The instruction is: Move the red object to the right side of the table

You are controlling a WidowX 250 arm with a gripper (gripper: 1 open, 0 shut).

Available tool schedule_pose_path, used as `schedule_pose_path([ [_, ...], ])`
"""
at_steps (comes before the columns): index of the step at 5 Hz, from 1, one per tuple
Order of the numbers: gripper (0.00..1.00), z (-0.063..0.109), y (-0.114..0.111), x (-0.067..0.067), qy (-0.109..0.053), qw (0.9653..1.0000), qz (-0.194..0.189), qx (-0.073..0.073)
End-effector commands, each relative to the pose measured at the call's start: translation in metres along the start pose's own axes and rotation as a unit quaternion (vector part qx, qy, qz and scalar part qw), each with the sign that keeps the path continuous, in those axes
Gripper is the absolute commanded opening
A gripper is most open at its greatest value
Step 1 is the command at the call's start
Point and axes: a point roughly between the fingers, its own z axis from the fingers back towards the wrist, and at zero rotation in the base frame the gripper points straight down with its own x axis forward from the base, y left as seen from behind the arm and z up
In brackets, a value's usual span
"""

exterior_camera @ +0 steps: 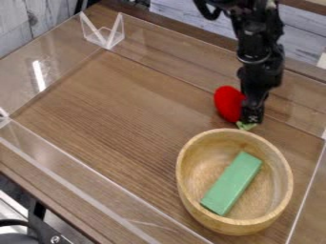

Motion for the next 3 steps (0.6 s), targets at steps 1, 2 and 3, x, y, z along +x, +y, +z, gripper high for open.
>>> schedule_pose_path([
  [1,1.00,0.039,0.020,-0.006,-0.010,0.9993,-0.005,0.036],
  [2,1.00,0.065,0.030,-0.021,0.001,0.9986,-0.007,0.053],
  [3,1.00,0.097,0.043,-0.051,0.017,0.9974,0.013,0.069],
])
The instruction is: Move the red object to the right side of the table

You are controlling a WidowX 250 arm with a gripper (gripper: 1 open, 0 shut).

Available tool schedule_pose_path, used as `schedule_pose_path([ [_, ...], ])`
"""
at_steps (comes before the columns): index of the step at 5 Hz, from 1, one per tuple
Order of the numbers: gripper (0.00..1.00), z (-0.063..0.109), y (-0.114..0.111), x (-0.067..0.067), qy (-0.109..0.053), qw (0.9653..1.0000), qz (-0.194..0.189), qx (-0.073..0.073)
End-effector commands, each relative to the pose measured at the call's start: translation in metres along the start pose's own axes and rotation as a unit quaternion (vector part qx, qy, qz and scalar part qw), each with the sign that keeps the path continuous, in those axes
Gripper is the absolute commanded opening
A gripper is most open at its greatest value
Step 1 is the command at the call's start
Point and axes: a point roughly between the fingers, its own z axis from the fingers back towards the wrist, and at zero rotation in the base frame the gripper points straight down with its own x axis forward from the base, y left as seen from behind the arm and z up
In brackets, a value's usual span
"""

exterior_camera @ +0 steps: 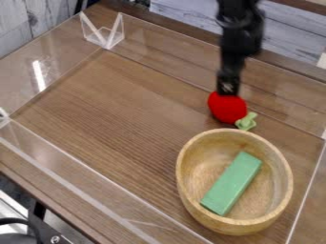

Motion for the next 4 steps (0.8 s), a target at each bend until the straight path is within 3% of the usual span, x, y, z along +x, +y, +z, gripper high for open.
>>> schedule_pose_path([
  [1,1.00,0.042,0.024,-0.024,-0.006,0.9988,0.027,0.040],
  [2,1.00,0.050,0.021,-0.036,0.007,0.9967,0.065,0.047],
  [4,1.00,0.036,0.003,-0.034,0.017,0.9919,0.120,0.039],
])
